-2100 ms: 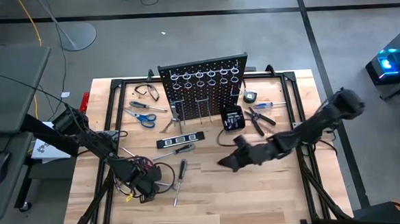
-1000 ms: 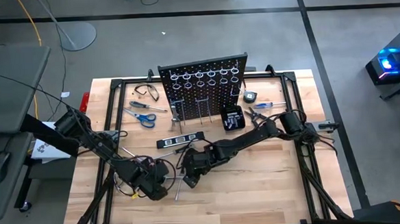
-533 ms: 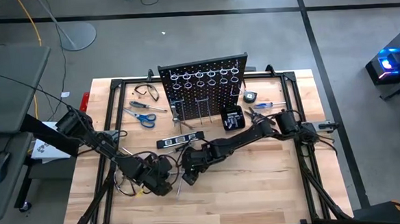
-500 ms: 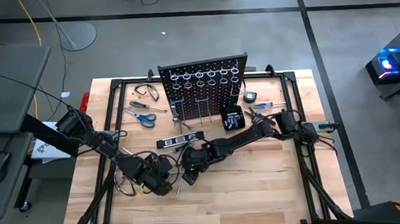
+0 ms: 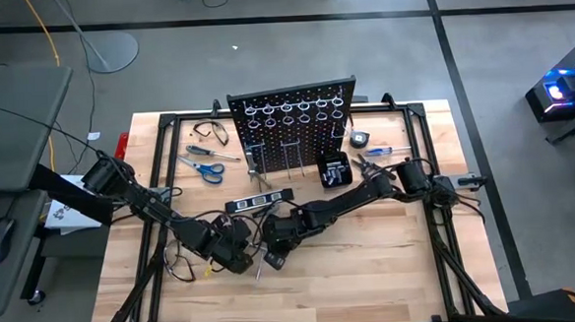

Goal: Hang tools onto peg board
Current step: Hang the silver wrench on the pegboard

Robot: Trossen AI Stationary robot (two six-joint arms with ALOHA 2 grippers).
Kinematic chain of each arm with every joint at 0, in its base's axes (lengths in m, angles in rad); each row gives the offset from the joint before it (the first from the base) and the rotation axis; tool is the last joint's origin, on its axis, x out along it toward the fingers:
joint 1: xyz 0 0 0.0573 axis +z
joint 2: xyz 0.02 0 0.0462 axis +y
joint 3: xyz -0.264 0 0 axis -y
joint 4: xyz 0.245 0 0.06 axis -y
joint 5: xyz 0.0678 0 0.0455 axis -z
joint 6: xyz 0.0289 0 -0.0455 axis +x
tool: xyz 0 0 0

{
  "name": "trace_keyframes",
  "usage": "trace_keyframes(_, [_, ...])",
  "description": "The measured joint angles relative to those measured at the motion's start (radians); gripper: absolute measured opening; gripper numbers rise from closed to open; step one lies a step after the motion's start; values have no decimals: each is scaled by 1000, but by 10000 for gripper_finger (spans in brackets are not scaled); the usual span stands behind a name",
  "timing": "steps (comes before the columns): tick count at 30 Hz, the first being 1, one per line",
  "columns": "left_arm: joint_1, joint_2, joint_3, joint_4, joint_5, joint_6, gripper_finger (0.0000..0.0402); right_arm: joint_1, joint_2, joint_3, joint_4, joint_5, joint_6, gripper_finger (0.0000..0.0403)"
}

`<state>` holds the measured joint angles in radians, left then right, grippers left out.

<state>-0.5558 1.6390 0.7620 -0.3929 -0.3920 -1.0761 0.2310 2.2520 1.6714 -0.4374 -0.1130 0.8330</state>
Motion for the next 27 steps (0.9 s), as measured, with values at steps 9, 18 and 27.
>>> trace_keyframes(9, [26,36,3,57,-8,-22,0,-8,0,-1,-18,-100,-15,195])
trace_keyframes(18, [28,111,5,227,8,-130,0,-8,9,0,-49,-87,-49,209])
trace_keyframes(27, [46,112,5,225,12,-144,0,12,29,7,-155,-46,-101,152])
